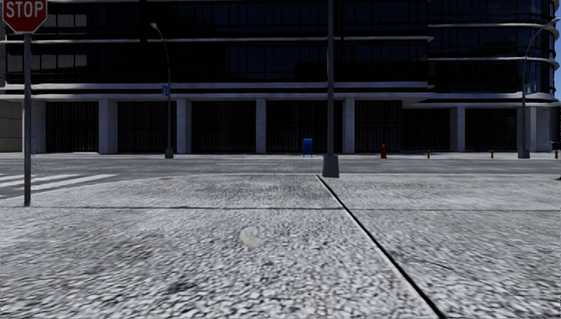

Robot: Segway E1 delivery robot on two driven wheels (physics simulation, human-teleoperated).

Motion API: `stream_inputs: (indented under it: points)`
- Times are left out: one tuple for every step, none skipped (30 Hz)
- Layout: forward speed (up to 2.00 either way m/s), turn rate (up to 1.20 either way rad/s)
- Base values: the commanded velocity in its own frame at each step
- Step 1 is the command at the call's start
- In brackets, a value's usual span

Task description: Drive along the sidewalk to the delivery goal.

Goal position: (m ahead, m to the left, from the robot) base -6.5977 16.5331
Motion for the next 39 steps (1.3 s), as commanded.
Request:
stream_inputs:
  points:
    - [2.00, 0.00]
    - [2.00, 0.00]
    - [2.00, 0.00]
    - [2.00, 0.00]
    - [2.00, 0.00]
    - [2.00, 0.00]
    - [2.00, 0.00]
    - [2.00, 0.00]
    - [2.00, 0.00]
    - [2.00, 0.00]
    - [2.00, 0.00]
    - [2.00, 0.00]
    - [2.00, 0.00]
    - [2.00, 0.00]
    - [2.00, 0.00]
    - [2.00, 0.00]
    - [2.00, 0.00]
    - [2.00, 0.00]
    - [2.00, 0.00]
    - [2.00, 0.00]
    - [2.00, 0.00]
    - [2.00, 0.00]
    - [2.00, 0.00]
    - [2.00, 0.00]
    - [2.00, 0.00]
    - [2.00, 0.00]
    - [2.00, 0.00]
    - [2.00, 0.00]
    - [2.00, 0.00]
    - [2.00, 0.00]
    - [2.00, 0.00]
    - [2.00, 0.00]
    - [2.00, 0.00]
    - [2.00, 0.00]
    - [2.00, 0.02]
    - [2.00, 0.17]
    - [2.00, 0.40]
    - [2.00, 0.40]
    - [2.00, 0.55]
